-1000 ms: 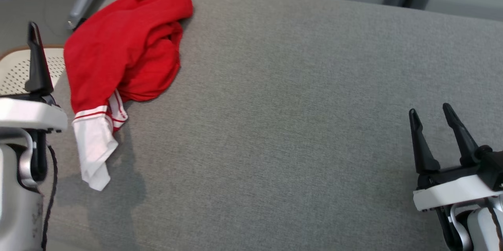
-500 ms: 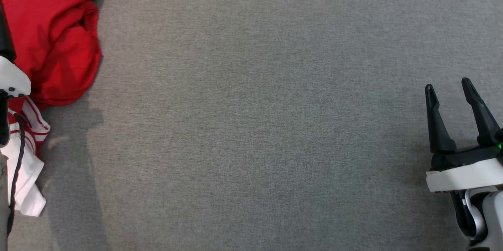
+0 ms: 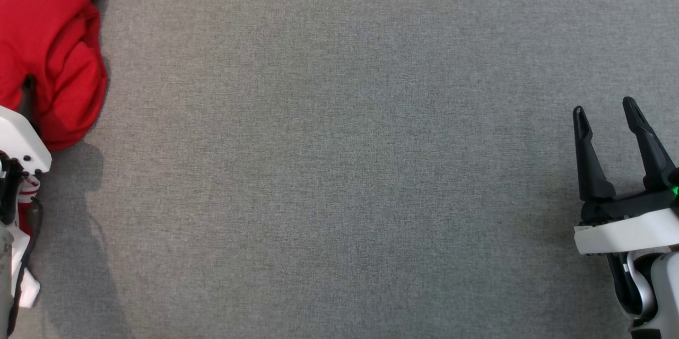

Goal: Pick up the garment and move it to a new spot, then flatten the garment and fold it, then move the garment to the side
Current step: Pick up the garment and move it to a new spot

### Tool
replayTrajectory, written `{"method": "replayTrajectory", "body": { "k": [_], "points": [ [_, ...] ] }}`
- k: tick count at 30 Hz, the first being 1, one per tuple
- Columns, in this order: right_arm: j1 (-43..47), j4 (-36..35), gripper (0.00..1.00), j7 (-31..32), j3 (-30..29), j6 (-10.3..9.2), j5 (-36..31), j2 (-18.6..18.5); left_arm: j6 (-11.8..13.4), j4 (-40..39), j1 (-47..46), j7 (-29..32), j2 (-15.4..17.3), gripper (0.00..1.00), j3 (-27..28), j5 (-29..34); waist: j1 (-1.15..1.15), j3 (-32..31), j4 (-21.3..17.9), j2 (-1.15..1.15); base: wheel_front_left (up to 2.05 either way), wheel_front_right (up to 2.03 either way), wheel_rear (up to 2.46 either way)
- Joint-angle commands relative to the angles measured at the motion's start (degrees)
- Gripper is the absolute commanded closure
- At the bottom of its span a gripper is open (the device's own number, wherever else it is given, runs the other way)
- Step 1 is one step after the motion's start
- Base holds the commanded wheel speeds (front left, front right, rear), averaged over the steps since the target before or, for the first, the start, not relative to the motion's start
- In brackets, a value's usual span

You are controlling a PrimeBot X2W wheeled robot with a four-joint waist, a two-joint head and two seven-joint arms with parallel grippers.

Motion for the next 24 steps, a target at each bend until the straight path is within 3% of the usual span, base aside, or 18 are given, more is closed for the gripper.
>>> {"method": "replayTrajectory", "body": {
  "k": [1, 4, 5, 6, 7, 19, 24],
  "points": [
    [-0.7, -0.2, 0.00, -0.3, 0.2, 0.11, -0.2, -0.2, -0.9, 1.4, -0.6, 1.0, -0.1, 0.00, -0.5, -0.5, 0.00, -0.1, -0.1, 0.00, 0.00, 0.00, 0.00],
    [-0.7, -0.1, 0.00, -0.3, 0.3, 0.11, -0.3, -0.2, -1.3, 3.0, -0.7, 1.9, -0.1, 0.00, -1.0, -0.5, 0.00, -0.3, -0.2, 0.00, 0.00, 0.00, 0.00],
    [-0.7, -0.1, 0.00, -0.3, 0.4, 0.11, -0.3, -0.1, -1.4, 3.5, -0.8, 2.2, -0.3, 0.11, -1.2, -0.7, 0.00, -0.3, -0.2, 0.00, 0.00, 0.00, 0.00],
    [-0.7, 0.0, 0.00, -0.3, 0.5, 0.11, -0.3, -0.1, -1.4, 4.0, -1.1, 2.2, -0.2, 0.86, -1.3, -0.7, 0.00, -0.5, -0.3, 0.00, 0.00, 0.00, 0.00],
    [-0.7, 0.1, 0.00, -0.3, 0.5, 0.11, -0.3, -0.2, -1.3, 4.3, -1.4, 1.8, 0.0, 1.00, -1.6, -0.4, 0.00, -0.6, -0.3, 0.00, 0.00, 0.00, 0.00],
    [1.0, 1.3, 0.00, -0.3, 0.7, 0.11, 0.1, 1.7, 2.9, 0.3, -5.1, -12.3, 3.2, 1.00, -3.2, 4.5, 0.00, -5.9, 0.6, 0.00, 0.00, 0.00, 0.00],
    [1.4, 2.2, 0.00, -0.3, 1.0, 0.11, 0.7, 3.4, 2.0, -5.5, -8.7, -15.7, 4.3, 1.00, -3.9, 5.2, 0.00, -9.2, 0.1, 0.00, 0.00, 0.00, 0.00]
  ]
}}
